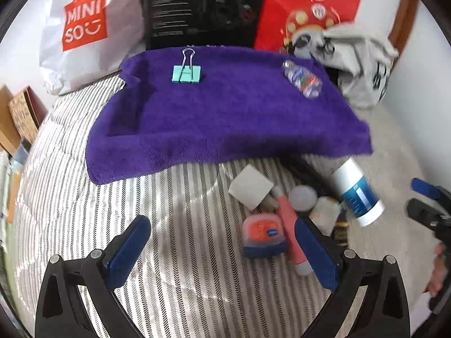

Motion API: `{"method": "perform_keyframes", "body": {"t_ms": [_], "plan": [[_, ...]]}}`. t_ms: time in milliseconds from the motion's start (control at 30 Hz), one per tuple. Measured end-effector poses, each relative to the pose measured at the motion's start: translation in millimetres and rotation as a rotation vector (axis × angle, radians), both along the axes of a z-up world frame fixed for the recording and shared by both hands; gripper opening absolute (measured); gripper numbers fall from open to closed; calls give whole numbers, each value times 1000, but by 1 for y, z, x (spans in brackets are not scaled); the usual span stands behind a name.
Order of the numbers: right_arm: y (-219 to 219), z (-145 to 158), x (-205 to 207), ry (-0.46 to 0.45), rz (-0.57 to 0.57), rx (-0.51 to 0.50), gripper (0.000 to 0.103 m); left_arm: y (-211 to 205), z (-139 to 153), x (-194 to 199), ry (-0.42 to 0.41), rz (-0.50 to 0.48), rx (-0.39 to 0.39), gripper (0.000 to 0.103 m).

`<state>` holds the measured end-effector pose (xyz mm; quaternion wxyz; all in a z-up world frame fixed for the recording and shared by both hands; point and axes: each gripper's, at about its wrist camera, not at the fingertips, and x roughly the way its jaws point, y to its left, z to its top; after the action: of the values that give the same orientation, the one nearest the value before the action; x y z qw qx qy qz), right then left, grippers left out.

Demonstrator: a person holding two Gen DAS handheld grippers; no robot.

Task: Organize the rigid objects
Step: 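Grasp the Vaseline lip balm tin with the left tool while the right tool grasps the blue-white cylinder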

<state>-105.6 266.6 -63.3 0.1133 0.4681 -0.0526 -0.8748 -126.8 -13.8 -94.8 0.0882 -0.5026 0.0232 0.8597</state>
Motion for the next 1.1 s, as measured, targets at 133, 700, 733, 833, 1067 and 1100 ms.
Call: {"method": "perform_keyframes", "body": {"t_ms": [133, 700, 733, 833, 1067, 1100], "plan": [[10, -11, 20, -18, -30, -56, 103, 8, -13, 1, -13, -11, -44, 102], [3, -31, 26, -22, 5, -26, 103, 7, -19, 13, 75, -39, -41, 63], [1, -33, 24, -22, 12, -24, 103, 8, -18, 13, 80, -49, -37, 52], [-5, -36, 18, -18, 27, -16, 103, 10, -16, 12, 88, -54, -28, 36], [-30, -40, 2, 14, 99, 44, 100, 9, -14, 9, 86, -61, -6, 35], [-35, -41, -2, 20, 112, 64, 96, 9, -14, 8, 86, -62, -6, 35]]}}
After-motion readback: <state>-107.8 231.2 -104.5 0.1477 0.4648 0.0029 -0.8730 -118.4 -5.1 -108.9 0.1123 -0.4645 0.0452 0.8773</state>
